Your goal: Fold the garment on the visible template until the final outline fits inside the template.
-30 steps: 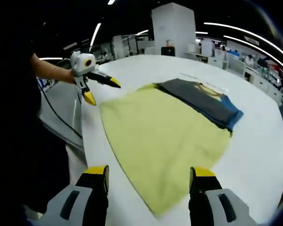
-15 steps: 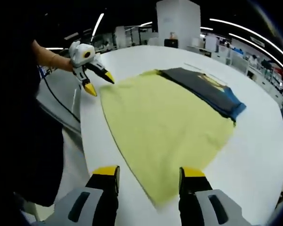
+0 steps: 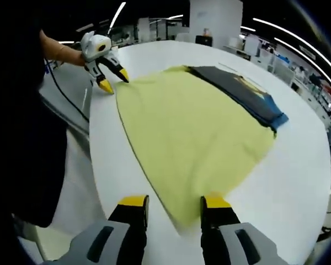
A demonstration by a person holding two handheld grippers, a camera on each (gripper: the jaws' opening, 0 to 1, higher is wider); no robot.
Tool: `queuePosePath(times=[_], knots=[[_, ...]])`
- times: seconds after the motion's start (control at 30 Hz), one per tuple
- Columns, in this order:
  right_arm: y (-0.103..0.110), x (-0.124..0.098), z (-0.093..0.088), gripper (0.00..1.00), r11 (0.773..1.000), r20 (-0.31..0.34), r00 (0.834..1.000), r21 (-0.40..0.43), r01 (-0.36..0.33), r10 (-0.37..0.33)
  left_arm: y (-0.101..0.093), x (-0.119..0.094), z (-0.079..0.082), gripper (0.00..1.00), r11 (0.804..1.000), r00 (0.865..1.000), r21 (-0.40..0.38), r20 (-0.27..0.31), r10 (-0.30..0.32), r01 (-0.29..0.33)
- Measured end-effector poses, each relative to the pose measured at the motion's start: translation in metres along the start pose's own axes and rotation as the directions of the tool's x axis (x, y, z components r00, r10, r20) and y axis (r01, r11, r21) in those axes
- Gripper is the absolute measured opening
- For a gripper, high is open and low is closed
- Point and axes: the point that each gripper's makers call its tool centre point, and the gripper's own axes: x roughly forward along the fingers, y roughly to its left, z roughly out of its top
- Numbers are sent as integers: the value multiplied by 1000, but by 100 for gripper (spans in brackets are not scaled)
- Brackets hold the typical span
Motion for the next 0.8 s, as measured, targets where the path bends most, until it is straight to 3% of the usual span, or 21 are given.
queuePosePath(times=[0.37, 0.57, 0.8], knots=[[-8, 1, -1, 24, 1000, -8, 1000, -10, 18, -19, 6, 3, 1, 30, 1000, 1000, -14, -4, 4, -4], [-11, 2, 1, 22, 1000, 7, 1000, 1, 29, -29, 9, 5, 3, 18, 999, 1000, -41, -9, 14, -14], [-14, 4, 5, 13, 998, 35, 998, 22, 60, -61, 19, 6, 4, 6, 993, 998, -101, -21, 65, -67]])
